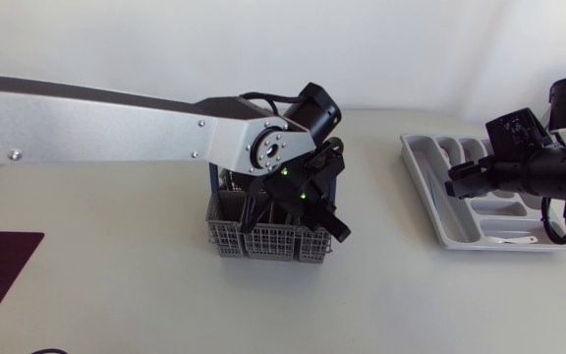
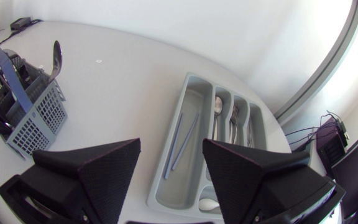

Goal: Sort the cutlery from the basket into the organizer compartments.

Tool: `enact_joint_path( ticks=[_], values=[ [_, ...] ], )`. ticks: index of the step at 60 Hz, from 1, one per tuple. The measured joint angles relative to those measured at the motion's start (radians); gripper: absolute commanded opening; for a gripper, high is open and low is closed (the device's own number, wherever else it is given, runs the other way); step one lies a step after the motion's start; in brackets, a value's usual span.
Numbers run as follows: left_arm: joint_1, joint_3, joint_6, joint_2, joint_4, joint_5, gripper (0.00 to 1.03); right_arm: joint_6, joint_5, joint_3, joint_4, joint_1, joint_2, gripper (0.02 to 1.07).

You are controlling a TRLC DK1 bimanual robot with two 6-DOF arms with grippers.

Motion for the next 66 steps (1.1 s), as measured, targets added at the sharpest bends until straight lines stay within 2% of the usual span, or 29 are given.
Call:
enact_joint_path(
  ticks=[19, 37, 52, 66],
  values=[
    [0.070, 0.063, -0.030, 0.005, -0.104, 0.160, 0.04, 0.000, 0.003, -0.014, 0.000, 0.021, -0.011, 0.75],
    [0.105, 0.079, -0.072, -0.074, -0.148, 0.244, 0.04, 0.000, -0.010, -0.027, -0.004, 0.094, -0.073, 0.80],
    [0.130, 0.095, -0.089, -0.258, -0.161, 0.298, 0.04, 0.000, -0.102, -0.052, -0.027, 0.244, -0.184, 0.80],
    [0.156, 0.106, -0.102, -0.333, -0.246, 0.447, 0.04, -0.014, -0.224, -0.061, -0.064, 0.401, -0.270, 0.80]
  ],
)
